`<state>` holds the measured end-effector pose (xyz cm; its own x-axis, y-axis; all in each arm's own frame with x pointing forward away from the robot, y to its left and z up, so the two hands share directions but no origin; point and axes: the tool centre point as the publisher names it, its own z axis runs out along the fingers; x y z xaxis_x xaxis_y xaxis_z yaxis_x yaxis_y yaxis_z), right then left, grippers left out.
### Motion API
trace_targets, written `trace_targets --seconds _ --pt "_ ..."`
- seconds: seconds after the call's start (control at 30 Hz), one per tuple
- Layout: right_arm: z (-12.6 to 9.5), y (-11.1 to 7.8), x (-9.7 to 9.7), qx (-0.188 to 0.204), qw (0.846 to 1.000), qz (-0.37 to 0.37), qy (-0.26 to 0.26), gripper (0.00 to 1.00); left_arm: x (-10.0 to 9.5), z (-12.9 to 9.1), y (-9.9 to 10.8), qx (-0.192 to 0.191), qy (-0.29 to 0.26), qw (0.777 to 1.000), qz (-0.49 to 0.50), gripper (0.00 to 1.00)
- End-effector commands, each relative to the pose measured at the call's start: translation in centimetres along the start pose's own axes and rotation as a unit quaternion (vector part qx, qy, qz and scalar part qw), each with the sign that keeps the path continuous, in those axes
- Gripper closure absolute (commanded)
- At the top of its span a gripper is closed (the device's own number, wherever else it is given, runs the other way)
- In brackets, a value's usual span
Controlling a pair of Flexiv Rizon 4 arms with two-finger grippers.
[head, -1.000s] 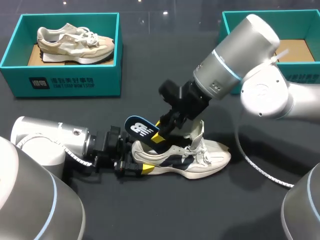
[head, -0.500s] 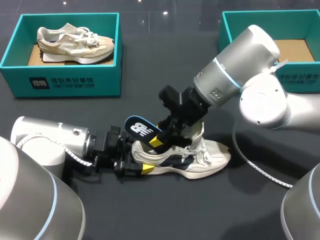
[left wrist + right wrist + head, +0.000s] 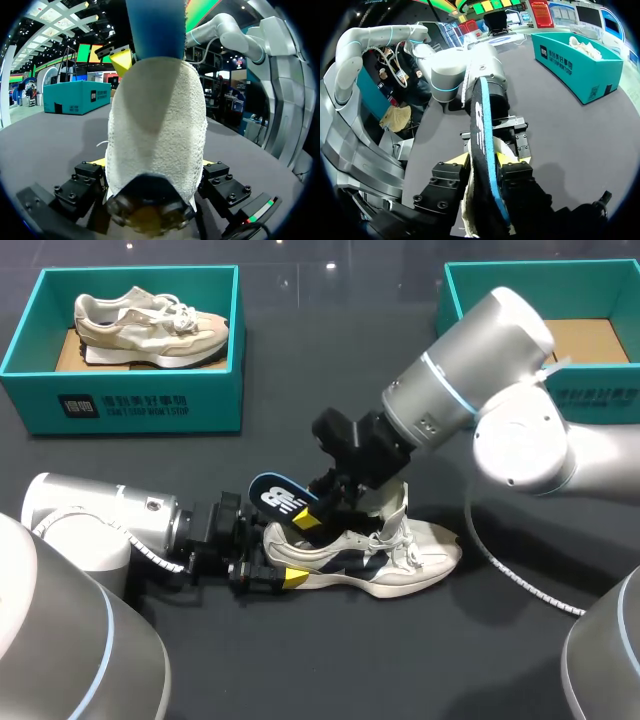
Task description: Take the shoe out of the shoebox, open the shoe tongue, remove and reinsert the insole, then place the shoe into the shoebox
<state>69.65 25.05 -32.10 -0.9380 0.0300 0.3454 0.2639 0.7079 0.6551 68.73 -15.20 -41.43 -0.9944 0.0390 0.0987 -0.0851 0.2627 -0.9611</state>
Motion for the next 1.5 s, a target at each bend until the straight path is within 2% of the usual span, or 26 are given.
trace_targets --seconds 0.03,0.1,0.2,0.23,0.47,0.57,0.67,1.13,1.2,1.5 --pt "0.4 0.0 -0.2 -0.001 1.0 0.002 0.001 0.73 0.0 0.1 0.1 -0.001 0.0 1.0 0.0 1.0" --pt "0.5 -0.1 -0.2 -0.003 1.0 0.003 0.001 0.78 0.0 0.1 0.1 -0.001 0.0 1.0 0.0 1.0" --pt "0.6 -0.2 -0.3 -0.006 1.0 0.004 -0.001 0.97 0.0 0.1 0.1 -0.001 0.0 1.0 0.0 1.0" --pt "0.6 -0.2 -0.3 -0.007 1.0 0.004 -0.001 1.0 0.0 0.1 0.1 -0.001 0.0 1.0 0.0 1.0" --pt "0.2 0.9 -0.1 0.003 1.0 -0.008 -0.01 1.0 0.0 0.1 0.1 -0.001 0.0 1.0 0.0 1.0" --pt "-0.3 1.9 0.2 0.003 1.0 -0.01 -0.011 1.0 0.0 0.1 0.1 -0.001 0.0 1.0 0.0 1.0" --pt "-1.1 3.6 1.2 -0.017 0.999 -0.028 -0.013 1.0 0.0 0.1 0.1 -0.001 0.0 1.0 0.0 1.0" --pt "-1.1 3.6 1.2 -0.017 0.999 -0.028 -0.013 1.0 0.0 0.1 0.1 -0.001 0.0 1.0 0.0 1.0" --pt "-1.0 4.7 0.9 -0.009 1.0 -0.027 -0.002 1.0 0.0 0.1 0.1 -0.001 0.0 1.0 0.0 1.0" --pt "-5.6 8.1 2.9 -0.038 0.998 -0.045 0.018 1.0 0.0 0.1 0.1 -0.001 0.0 1.0 0.0 1.0"
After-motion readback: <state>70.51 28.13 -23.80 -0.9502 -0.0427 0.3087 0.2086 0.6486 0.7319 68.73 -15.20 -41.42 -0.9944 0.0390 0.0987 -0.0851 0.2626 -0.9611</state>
